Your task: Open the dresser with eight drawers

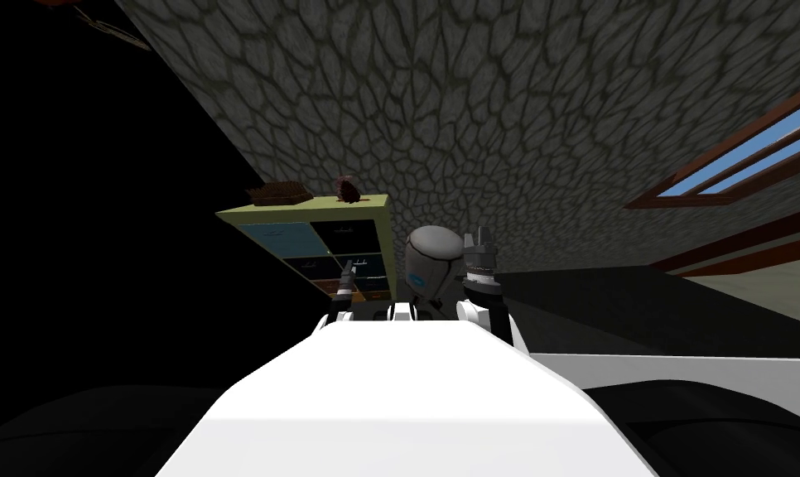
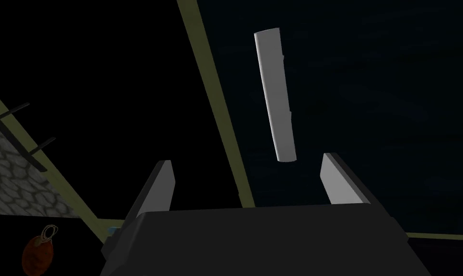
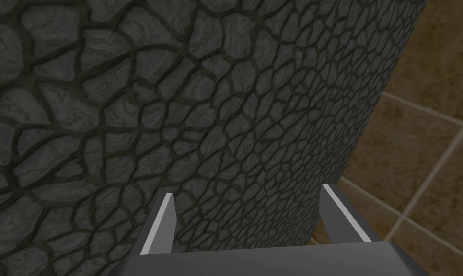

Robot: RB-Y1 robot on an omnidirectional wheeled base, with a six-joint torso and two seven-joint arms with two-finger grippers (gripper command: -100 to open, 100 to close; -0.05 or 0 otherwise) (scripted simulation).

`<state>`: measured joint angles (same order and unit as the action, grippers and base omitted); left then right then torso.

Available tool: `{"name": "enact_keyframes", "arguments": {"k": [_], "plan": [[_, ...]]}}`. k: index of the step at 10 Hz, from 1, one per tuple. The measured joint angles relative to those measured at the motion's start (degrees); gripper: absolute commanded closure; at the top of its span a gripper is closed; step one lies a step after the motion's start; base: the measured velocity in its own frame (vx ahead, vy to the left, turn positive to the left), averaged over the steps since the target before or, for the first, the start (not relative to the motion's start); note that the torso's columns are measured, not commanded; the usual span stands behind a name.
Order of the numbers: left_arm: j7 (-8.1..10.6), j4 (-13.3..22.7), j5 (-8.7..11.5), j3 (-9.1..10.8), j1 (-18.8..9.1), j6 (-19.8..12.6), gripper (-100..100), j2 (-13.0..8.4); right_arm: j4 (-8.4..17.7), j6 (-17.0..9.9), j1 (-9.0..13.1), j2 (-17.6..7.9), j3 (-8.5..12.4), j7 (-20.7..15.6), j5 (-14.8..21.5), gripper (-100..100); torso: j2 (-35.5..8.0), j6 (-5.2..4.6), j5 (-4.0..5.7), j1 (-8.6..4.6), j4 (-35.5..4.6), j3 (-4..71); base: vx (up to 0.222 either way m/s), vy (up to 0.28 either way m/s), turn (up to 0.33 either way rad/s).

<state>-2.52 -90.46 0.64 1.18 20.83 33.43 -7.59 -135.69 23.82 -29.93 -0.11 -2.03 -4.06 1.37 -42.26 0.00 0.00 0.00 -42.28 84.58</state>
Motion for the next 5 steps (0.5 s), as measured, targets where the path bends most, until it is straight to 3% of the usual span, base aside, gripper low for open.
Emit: {"name": "enact_keyframes", "arguments": {"k": [1,5], "plan": [[0.05,1.19,0.01,-0.02,-0.28,0.11,-100,0.54,0.0,0.0,0.0,0.0,0.0,0.0,0.0,0,-0.01,0.0,-0.01,0.02,0.0,0.0,-0.004,-0.074,-0.001],[0.26,5.37,0.06,-0.15,-1.22,0.52,-100,6.07,0.0,0.0,0.0,0.0,0.0,0.0,0.0,0,-0.03,0.0,-0.03,0.1,0.0,-0.01,0.004,-0.048,0.0]]}}
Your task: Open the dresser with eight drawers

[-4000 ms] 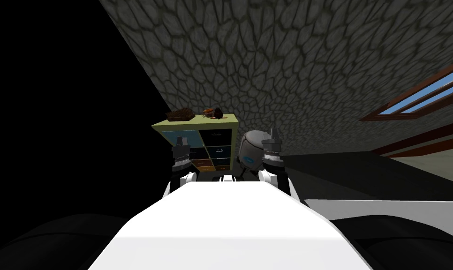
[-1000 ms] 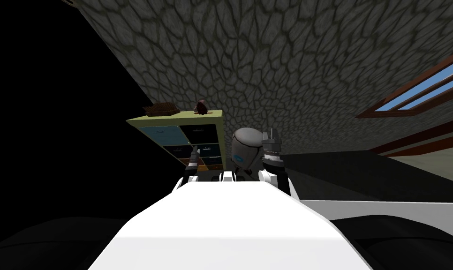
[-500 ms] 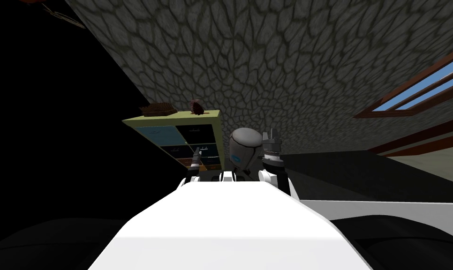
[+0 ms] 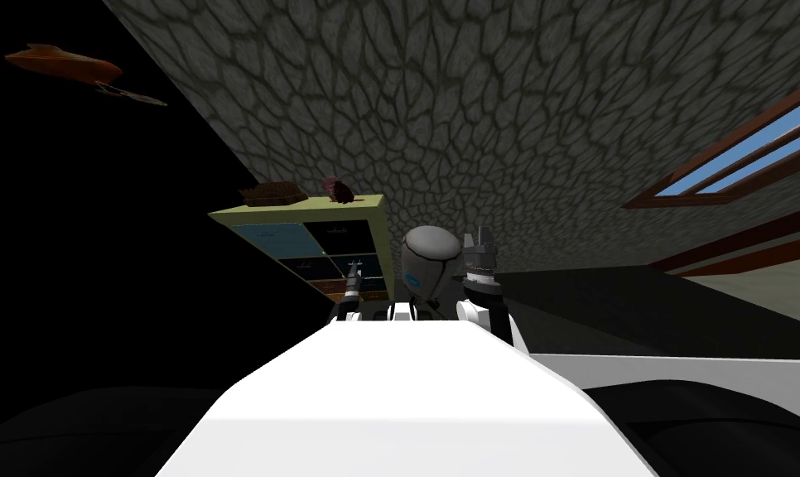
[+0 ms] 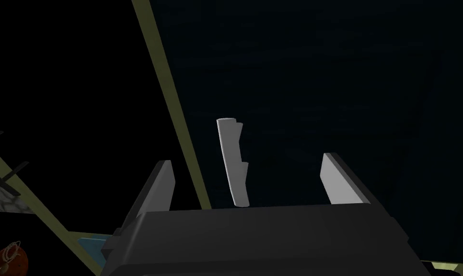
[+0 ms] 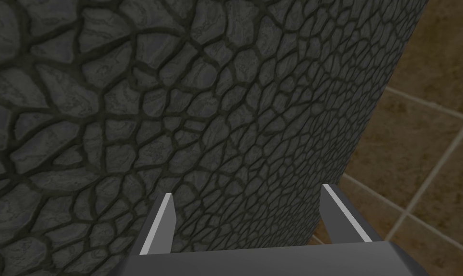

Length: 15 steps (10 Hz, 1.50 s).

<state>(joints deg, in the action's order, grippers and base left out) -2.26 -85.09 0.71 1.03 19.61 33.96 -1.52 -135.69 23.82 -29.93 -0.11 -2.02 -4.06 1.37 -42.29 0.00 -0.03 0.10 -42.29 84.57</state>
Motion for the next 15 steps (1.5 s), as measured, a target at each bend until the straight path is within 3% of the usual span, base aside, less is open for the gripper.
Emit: {"name": "enact_keyframes", "arguments": {"k": [2,5,6,8,12,13,15], "plan": [[-0.15,0.66,-0.08,-0.11,-0.2,-0.05,-100,2.89,0.0,0.0,0.0,0.0,0.0,0.0,0.0,0,-0.01,0.0,0.01,-0.03,-0.01,-0.01,-0.001,-0.009,-0.001],[-0.25,-1.11,-0.05,0.01,-0.33,-1.83,-100,3.03,0.0,0.0,0.0,0.0,0.0,0.0,0.0,0,0.0,0.0,0.02,-0.08,0.0,0.0,0.008,0.009,-0.019],[-0.27,-1.22,-0.05,0.01,-0.34,-2.06,100,3.04,0.0,0.0,0.0,0.0,0.0,0.0,0.0,0,-0.02,0.0,0.03,-0.13,0.0,-0.02,-0.002,-0.011,0.033],[-0.11,-0.15,-0.02,0.0,-0.27,-1.0,100,2.87,0.0,0.0,0.0,0.0,0.0,0.0,0.0,0,-0.01,-0.01,0.04,-0.13,-0.01,-0.01,-0.063,-0.012,0.01],[0.15,-3.02,-0.16,-0.69,1.18,-2.43,100,2.68,0.01,-0.01,0.03,0.0,0.0,0.0,0.0,0,-0.04,0.0,0.02,-0.09,-0.02,-0.04,-0.169,-0.002,0.006],[0.17,-3.11,-0.16,-0.71,1.25,-2.53,-100,2.67,0.01,0.0,0.01,0.0,0.0,0.0,0.0,0,0.36,-0.01,0.02,-0.09,0.09,0.2,-0.019,-0.001,-0.003],[0.23,-2.96,-0.12,-0.65,1.17,-2.61,-100,-0.63,0.0,0.0,-0.01,0.0,0.0,0.0,0.0,0,0.37,0.0,0.02,-0.08,0.11,0.24,0.012,0.001,0.0]]}}
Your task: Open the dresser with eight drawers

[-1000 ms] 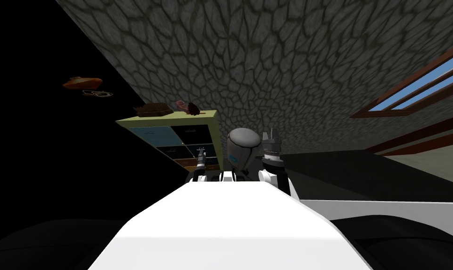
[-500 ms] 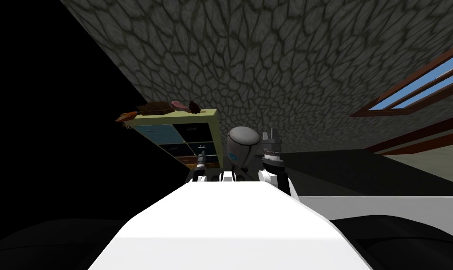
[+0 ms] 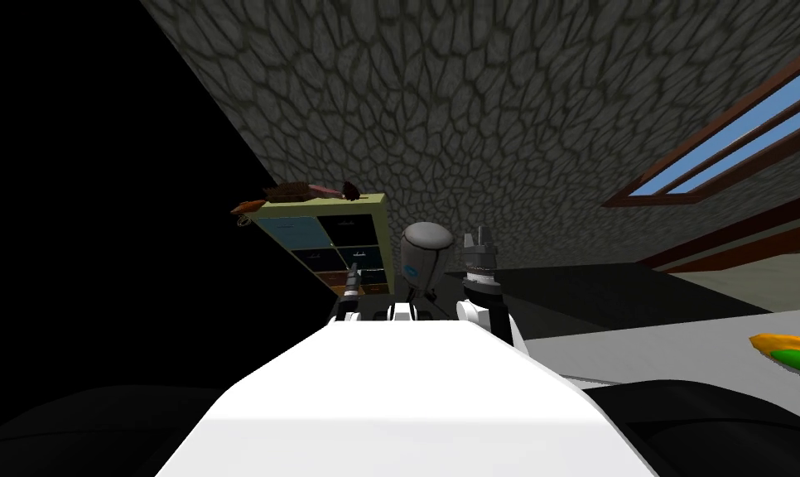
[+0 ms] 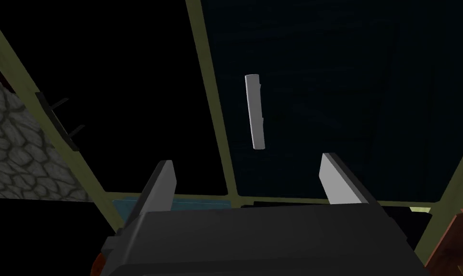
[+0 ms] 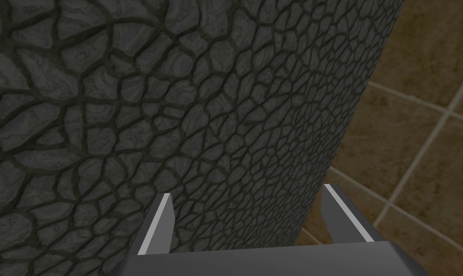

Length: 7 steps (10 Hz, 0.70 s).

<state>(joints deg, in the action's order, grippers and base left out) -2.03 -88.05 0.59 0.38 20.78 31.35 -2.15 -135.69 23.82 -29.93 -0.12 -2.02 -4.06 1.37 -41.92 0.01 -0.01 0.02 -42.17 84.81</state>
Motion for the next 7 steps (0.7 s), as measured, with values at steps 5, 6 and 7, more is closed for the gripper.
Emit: {"name": "enact_keyframes", "arguments": {"k": [5,6,7], "plan": [[-0.06,0.75,0.0,0.06,-0.39,-0.16,-100,-6.2,0.0,0.0,0.0,0.0,0.0,0.0,0.0,0,-0.4,-0.01,0.0,-0.02,-0.12,-0.26,0.042,0.007,-0.003],[-0.1,0.89,0.04,0.2,-0.64,-0.26,-100,-5.88,0.0,0.0,-0.01,0.0,0.0,0.0,0.0,0,-0.13,-0.01,-0.01,0.02,-0.06,-0.11,0.166,0.002,-0.011],[-0.18,1.05,0.06,0.3,-0.9,-0.32,-100,-6.38,0.0,0.0,-0.02,0.0,0.0,0.0,0.0,0,-0.02,0.0,0.01,-0.05,-0.01,-0.02,0.176,-0.01,-0.003]]}}
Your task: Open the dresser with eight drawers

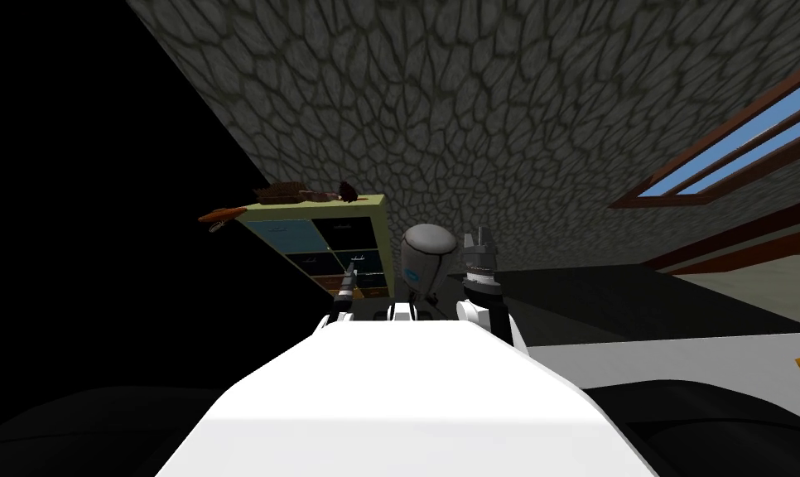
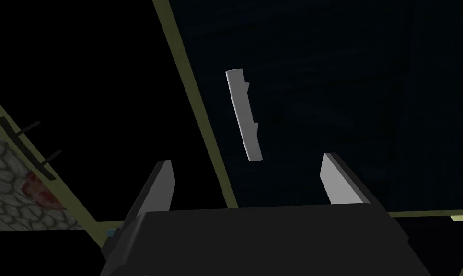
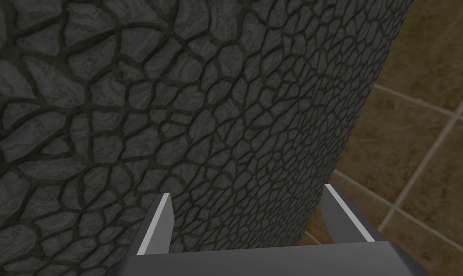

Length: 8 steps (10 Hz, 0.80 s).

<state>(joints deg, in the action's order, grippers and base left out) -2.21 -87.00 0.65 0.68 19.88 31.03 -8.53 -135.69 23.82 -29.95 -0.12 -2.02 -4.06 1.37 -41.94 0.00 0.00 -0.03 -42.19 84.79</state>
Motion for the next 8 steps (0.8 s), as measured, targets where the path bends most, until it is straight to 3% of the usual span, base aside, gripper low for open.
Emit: {"name": "enact_keyframes", "arguments": {"k": [3,7,8], "plan": [[0.03,-0.58,0.14,0.29,-0.26,0.05,-100,2.99,0.0,0.0,0.01,0.0,0.0,0.0,0.0,0,-0.66,0.0,-0.02,0.07,-0.18,-0.41,0.068,0.012,-0.001],[-0.09,-0.53,0.13,0.37,-0.51,0.34,-100,9.19,0.0,0.0,0.02,0.0,0.0,0.0,0.0,0,-0.31,0.0,0.01,0.01,-0.09,-0.19,-0.004,0.002,0.0],[-0.09,-0.51,0.14,0.38,-0.55,0.32,-100,9.32,0.0,0.0,0.02,0.0,0.0,0.0,0.0,0,-0.27,0.01,0.0,0.04,-0.07,-0.17,0.048,0.01,-0.01]]}}
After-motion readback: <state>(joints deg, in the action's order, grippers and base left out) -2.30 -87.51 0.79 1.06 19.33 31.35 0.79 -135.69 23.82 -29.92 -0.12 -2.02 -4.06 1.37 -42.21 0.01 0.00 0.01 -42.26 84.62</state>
